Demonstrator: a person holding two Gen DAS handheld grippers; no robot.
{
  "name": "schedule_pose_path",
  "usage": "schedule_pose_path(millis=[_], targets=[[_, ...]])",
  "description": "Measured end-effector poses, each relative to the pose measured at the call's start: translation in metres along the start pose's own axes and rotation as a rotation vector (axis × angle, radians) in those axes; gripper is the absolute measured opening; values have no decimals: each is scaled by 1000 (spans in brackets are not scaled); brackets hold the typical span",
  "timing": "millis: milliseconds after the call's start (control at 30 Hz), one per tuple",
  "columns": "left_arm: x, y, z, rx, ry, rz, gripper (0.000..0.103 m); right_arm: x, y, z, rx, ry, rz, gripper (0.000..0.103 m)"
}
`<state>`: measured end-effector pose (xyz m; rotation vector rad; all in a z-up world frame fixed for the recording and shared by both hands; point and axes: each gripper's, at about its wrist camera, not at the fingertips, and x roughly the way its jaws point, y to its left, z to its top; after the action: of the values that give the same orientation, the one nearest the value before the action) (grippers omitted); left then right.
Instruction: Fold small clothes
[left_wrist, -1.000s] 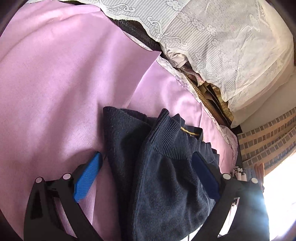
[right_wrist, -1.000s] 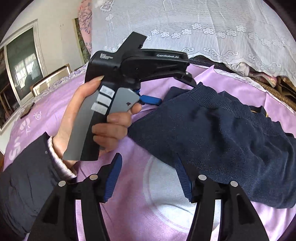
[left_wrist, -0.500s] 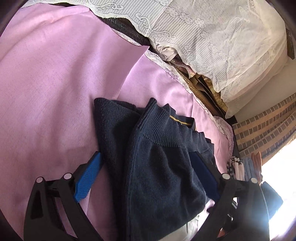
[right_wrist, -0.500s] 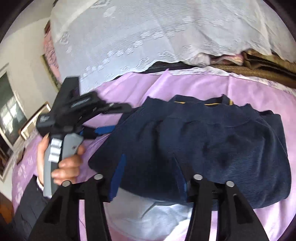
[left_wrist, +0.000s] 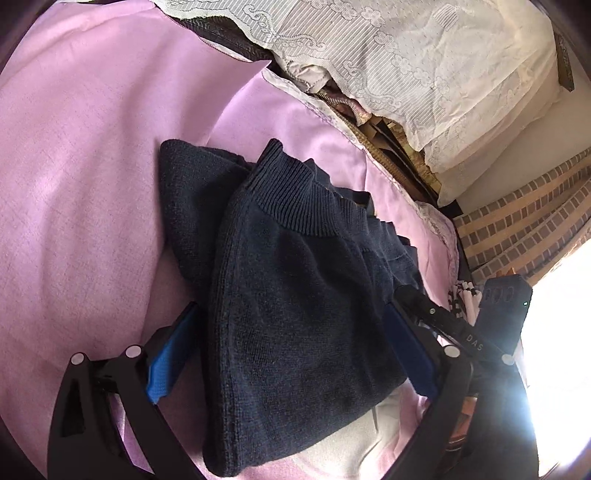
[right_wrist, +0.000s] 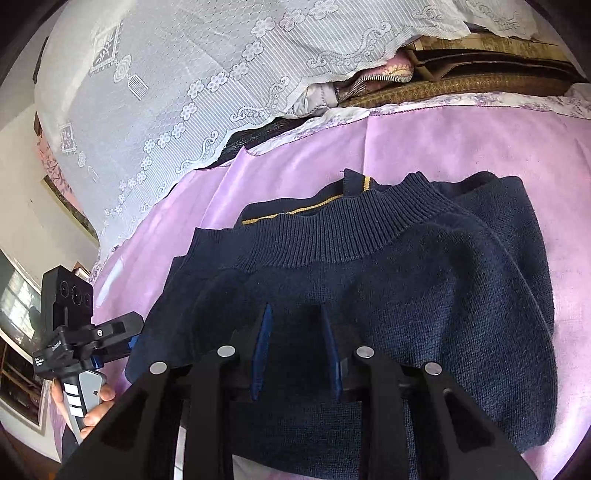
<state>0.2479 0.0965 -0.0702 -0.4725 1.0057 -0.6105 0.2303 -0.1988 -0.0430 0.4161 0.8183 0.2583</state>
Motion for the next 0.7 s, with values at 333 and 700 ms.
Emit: schedule_pose_path(millis=[333,700], targets=[[14,-22,-5,126,-26,231,72,17,16,3,-95,16,-99,27],[-5,-27,-4,93,-112,232,24,14,19,-4,-161,4,-120,29]])
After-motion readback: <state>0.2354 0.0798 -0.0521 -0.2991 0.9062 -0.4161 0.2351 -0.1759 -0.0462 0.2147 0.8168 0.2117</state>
